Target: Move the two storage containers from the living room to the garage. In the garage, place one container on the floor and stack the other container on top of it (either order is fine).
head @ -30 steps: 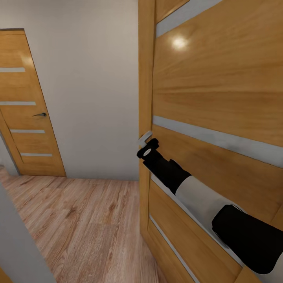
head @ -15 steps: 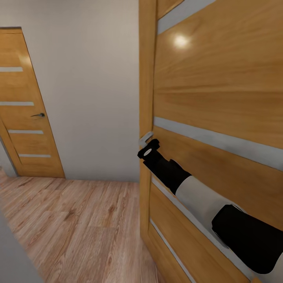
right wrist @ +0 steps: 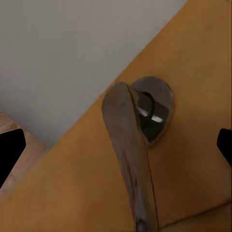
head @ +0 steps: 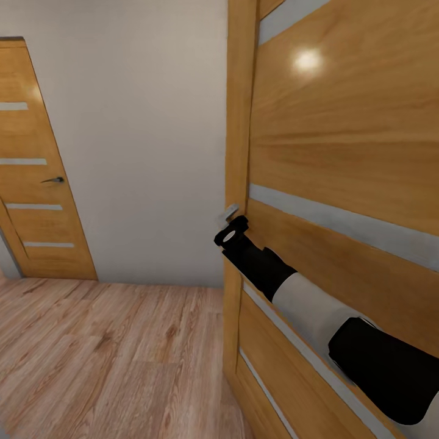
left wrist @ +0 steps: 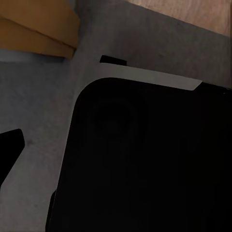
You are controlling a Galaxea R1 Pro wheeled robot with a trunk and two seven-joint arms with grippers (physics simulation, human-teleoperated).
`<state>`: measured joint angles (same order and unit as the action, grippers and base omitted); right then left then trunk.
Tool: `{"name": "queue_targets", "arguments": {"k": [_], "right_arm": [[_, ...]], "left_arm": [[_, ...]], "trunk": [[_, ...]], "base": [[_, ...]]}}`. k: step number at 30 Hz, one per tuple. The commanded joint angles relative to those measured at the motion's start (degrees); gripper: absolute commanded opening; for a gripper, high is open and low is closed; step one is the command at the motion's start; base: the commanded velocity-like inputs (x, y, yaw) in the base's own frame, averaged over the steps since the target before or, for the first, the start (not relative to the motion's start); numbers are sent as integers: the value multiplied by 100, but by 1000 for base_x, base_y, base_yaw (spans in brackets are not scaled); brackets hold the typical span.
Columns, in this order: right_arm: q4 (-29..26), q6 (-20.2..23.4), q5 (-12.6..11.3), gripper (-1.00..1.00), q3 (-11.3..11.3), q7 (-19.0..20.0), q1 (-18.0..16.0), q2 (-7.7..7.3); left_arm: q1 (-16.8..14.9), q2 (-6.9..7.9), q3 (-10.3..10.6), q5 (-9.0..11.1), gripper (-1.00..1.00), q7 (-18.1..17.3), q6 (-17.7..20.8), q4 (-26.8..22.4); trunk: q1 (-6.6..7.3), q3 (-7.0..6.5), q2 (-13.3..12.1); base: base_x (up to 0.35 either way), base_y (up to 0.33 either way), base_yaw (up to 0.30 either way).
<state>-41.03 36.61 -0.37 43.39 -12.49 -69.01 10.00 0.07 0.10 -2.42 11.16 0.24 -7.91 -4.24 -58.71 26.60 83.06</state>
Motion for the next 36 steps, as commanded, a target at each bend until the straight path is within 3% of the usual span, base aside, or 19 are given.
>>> {"name": "queue_targets", "arguments": {"k": [1, 17, 19, 25, 29, 36], "right_arm": [[3, 43, 50, 100, 15, -41, -8, 0], [8, 39, 46, 100, 7, -49, -8, 0], [8, 43, 46, 100, -109, -55, -8, 0], [327, 33, 78, 100, -771, -80, -8, 0], [524, 17, 89, 100, -905, -94, -8, -30], [592, 25, 98, 100, -945, -146, -8, -189]], "left_arm": [[2, -1, -22, 9, 100, 2, -9, -7], [2, -1, -22, 9, 100, 2, -9, -7], [2, -1, -22, 9, 100, 2, -9, -7], [2, -1, -22, 9, 100, 2, -9, -7], [2, -1, -22, 9, 100, 2, -9, -7], [2, -1, -21, 9, 100, 2, -9, -7]], "trunk": [[-2, 6, 2], [-2, 6, 2], [-2, 6, 2], [-2, 6, 2], [-2, 6, 2], [-2, 6, 2]], "base": [[177, 0, 0], [114, 0, 0], [8, 0, 0], [2, 0, 0], [0, 0, 0], [0, 0, 0]]}}
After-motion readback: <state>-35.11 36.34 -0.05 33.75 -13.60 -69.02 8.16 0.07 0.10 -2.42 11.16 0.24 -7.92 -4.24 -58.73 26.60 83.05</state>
